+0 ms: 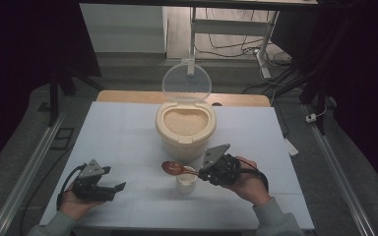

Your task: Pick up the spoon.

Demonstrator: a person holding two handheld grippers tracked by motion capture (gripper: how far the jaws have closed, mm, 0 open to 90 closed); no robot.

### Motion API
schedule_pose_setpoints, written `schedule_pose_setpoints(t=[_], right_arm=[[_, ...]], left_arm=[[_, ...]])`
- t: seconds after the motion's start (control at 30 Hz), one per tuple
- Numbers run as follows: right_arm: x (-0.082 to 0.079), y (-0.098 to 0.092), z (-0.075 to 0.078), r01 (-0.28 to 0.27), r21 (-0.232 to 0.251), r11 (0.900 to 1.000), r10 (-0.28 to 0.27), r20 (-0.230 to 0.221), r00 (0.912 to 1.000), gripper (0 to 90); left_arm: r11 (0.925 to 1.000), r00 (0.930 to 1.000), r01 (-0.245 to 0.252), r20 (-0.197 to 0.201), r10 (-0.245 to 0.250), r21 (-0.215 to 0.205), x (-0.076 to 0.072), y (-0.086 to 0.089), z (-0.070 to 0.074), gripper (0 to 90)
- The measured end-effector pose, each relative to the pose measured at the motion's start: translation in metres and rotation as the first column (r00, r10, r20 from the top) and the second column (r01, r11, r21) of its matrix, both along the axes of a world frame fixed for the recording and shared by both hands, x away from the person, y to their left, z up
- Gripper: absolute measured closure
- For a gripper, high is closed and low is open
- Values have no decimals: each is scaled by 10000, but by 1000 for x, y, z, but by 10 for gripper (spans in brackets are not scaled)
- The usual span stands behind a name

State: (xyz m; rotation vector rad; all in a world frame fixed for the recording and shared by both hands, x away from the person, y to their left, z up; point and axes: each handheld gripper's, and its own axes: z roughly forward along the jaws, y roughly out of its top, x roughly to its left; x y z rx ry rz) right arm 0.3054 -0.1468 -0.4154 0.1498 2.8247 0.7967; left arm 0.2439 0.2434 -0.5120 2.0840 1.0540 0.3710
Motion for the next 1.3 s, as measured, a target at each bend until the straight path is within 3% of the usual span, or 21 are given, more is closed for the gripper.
schedule_pose_setpoints(t=[0.17, 0.4, 0.67, 0.83, 1.1, 1.3], right_arm=[[0, 2, -1, -52, -27, 10000, 52, 26, 10000, 799], [0, 7, -1, -173, 38, 9998, 172, 108, 9998, 799], [0, 8, 0, -224, -23, 9997, 224, 151, 9996, 799], [-1, 9, 0, -256, -22, 9997, 256, 220, 9994, 799], [-2, 11, 1, -355, -9, 9994, 355, 278, 9990, 799], [-4, 13, 0, -417, 98, 9991, 414, 286, 9987, 799]], left_arm=[[9988, 9984, 484, 298, -481, -89, -2, -11, 16, 176], [9926, 9910, 1194, 636, -1178, -224, 0, -32, 40, 180], [9766, 9718, 2148, 1022, -2127, -100, 4, -64, 69, 187], [9610, 9540, 2765, 1195, -2751, 52, 11, -87, 83, 193], [9425, 9361, 3322, 1095, -3341, 362, 21, -116, 90, 207], [9345, 9293, 3531, 989, -3560, 460, 26, -125, 92, 209]])
